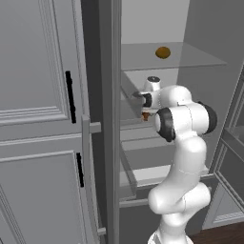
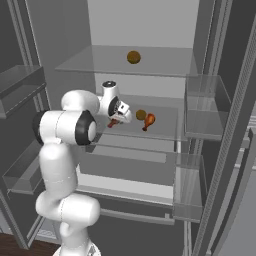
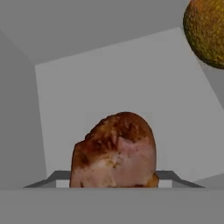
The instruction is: Place one avocado and one chicken drumstick in each tupperware on the nearby counter, to pack two identical lunches.
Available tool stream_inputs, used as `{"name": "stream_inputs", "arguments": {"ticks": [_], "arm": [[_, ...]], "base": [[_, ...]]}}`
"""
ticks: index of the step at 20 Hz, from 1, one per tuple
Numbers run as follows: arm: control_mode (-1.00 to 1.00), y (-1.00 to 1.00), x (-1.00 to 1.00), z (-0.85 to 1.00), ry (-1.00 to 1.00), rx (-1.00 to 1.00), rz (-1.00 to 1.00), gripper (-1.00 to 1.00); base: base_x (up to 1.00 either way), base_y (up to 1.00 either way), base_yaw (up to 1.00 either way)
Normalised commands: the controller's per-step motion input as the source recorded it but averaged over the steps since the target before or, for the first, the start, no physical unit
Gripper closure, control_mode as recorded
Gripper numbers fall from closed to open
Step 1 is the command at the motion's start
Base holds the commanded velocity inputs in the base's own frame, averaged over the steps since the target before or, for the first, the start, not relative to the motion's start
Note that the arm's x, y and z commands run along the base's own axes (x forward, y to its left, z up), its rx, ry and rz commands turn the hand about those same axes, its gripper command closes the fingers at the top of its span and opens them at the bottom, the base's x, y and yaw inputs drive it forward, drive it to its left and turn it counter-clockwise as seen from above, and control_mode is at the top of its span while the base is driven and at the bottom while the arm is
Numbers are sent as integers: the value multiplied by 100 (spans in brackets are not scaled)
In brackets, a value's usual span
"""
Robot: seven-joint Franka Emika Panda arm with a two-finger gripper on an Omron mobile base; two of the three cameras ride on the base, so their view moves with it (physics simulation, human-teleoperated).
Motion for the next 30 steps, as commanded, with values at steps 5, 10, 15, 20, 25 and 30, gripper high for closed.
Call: {"name": "stream_inputs", "arguments": {"ticks": [5, 10, 15, 20, 25, 30], "arm": [[-100, 0, -100, 35, -4, 0, 8, 100], [-100, 0, -100, 51, -7, 0, 11, 100], [-100, 0, -100, 52, -6, 0, 7, 100], [-100, 0, -97, 53, -5, 0, 7, 100], [-100, 0, -74, 54, -1, 0, 6, 100], [-100, 0, -82, 40, -2, 0, 3, 100]], "base": [[0, 0, 0], [0, 0, 0], [0, 0, 0], [0, 0, 0], [0, 0, 0], [0, 0, 0]]}}
